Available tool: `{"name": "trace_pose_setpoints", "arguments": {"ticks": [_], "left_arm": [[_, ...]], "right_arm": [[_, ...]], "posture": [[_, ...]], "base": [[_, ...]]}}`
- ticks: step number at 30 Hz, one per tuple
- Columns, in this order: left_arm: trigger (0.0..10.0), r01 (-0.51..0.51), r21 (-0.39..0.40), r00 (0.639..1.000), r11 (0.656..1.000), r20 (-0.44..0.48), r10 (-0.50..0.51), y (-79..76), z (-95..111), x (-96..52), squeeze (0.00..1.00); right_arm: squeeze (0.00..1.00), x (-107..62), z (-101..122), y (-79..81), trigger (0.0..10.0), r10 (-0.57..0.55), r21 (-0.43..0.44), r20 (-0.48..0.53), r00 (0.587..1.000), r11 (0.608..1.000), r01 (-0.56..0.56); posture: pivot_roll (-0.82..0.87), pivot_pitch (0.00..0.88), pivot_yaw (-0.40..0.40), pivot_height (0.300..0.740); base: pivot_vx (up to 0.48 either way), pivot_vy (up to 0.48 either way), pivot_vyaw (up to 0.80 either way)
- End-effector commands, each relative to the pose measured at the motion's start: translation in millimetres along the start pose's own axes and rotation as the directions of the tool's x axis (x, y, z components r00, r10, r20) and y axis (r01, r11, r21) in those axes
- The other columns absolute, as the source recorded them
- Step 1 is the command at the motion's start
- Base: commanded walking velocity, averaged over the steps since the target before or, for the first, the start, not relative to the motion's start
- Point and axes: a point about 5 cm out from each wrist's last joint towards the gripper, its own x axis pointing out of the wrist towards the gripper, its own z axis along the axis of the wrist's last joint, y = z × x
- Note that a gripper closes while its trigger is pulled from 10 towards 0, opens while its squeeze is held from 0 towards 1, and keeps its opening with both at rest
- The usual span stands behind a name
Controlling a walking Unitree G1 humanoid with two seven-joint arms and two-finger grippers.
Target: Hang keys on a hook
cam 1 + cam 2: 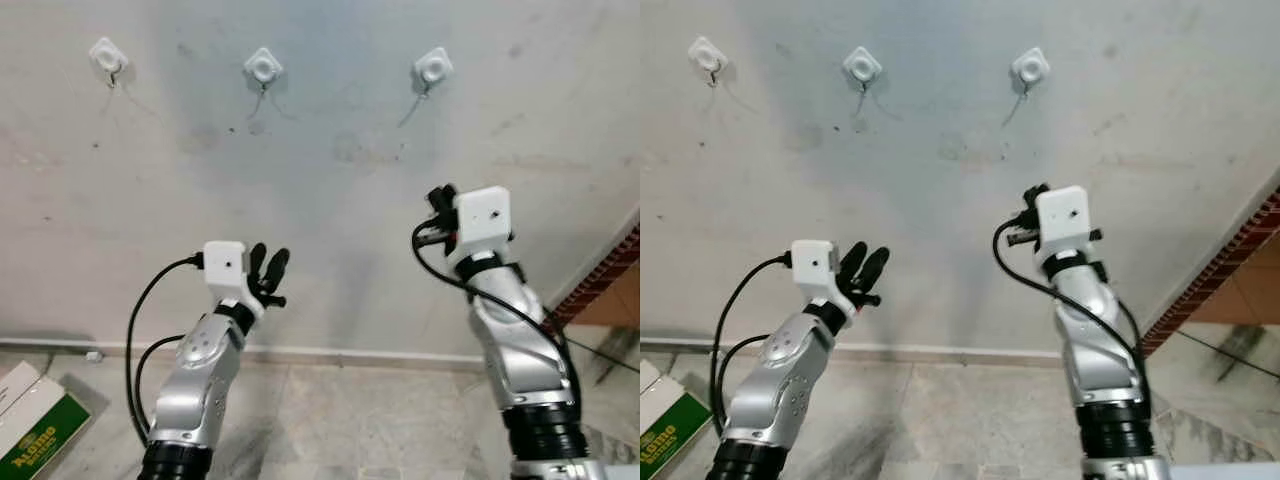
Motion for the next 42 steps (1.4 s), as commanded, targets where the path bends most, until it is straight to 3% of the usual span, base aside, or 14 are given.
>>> {"name": "trace_pose_setpoints", "arguments": {"ticks": [1,20,42], "left_arm": [[10.0,0.008,0.002,1.0,1.0,-0.005,-0.008,-4.2,-1.6,0.0,0.0],[10.0,0.007,-0.002,1.0,1.0,-0.006,-0.007,-3.7,-2.0,0.1,0.0],[10.0,0.016,-0.026,1.0,1.0,0.012,-0.016,-3.2,0.8,0.5,0.0]], "right_arm": [[0.0,-0.7,0.1,-7.3,10.0,-0.015,-0.006,-0.002,1.0,1.0,0.015],[0.0,-0.7,-0.8,-6.4,10.0,-0.011,-0.008,-0.005,1.0,1.0,0.011],[0.0,0.1,4.0,-4.6,10.0,-0.007,0.01,0.024,1.0,1.0,0.007]], "posture": [[-0.1,0.084,-0.009,0.74],[-0.1,0.084,-0.009,0.74],[-0.1,0.095,-0.01,0.74]], "base": [[0.0,0.0,0.0],[0.0,-0.337,0.0],[0.0,0.0,0.0]]}}
